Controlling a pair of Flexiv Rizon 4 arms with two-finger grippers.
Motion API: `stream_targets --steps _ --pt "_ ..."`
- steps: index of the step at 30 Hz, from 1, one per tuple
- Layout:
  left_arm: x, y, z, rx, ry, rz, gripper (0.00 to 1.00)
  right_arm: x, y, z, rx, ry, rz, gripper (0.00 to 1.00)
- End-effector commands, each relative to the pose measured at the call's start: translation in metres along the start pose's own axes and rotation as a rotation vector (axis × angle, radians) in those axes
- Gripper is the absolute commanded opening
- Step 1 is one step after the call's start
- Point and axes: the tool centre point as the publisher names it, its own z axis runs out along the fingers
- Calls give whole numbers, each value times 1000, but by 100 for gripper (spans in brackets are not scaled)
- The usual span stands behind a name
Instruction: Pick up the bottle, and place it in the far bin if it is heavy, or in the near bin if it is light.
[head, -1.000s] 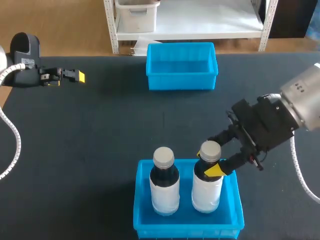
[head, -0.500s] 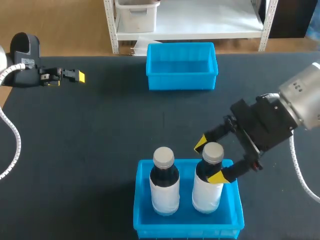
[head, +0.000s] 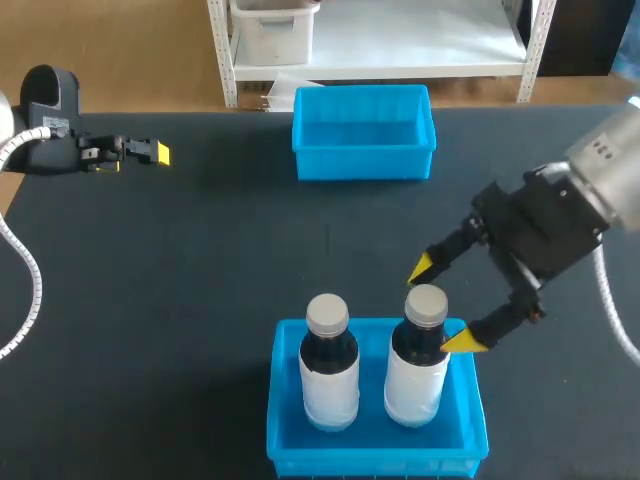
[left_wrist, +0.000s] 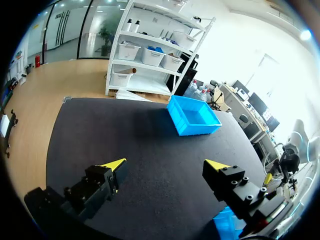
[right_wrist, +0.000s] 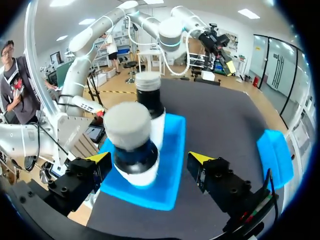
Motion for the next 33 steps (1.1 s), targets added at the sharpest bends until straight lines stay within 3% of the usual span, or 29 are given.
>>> stream_targets --steps 1,7,11,14,19,33 --pt "0 0 0 0 0 0 100 18 1 -35 62 52 47 100" --pt "0 0 0 0 0 0 100 45 -32 -67 234 55 225 100" --pt "0 0 0 0 0 0 100 52 -55 -74 339 48 329 100" --pt "0 0 0 0 0 0 100 54 -69 -75 372 24 369 100" --pt "0 0 0 0 0 0 100 54 -85 -72 372 50 403 100" --pt "0 0 0 0 0 0 100 54 -85 -72 372 50 403 100"
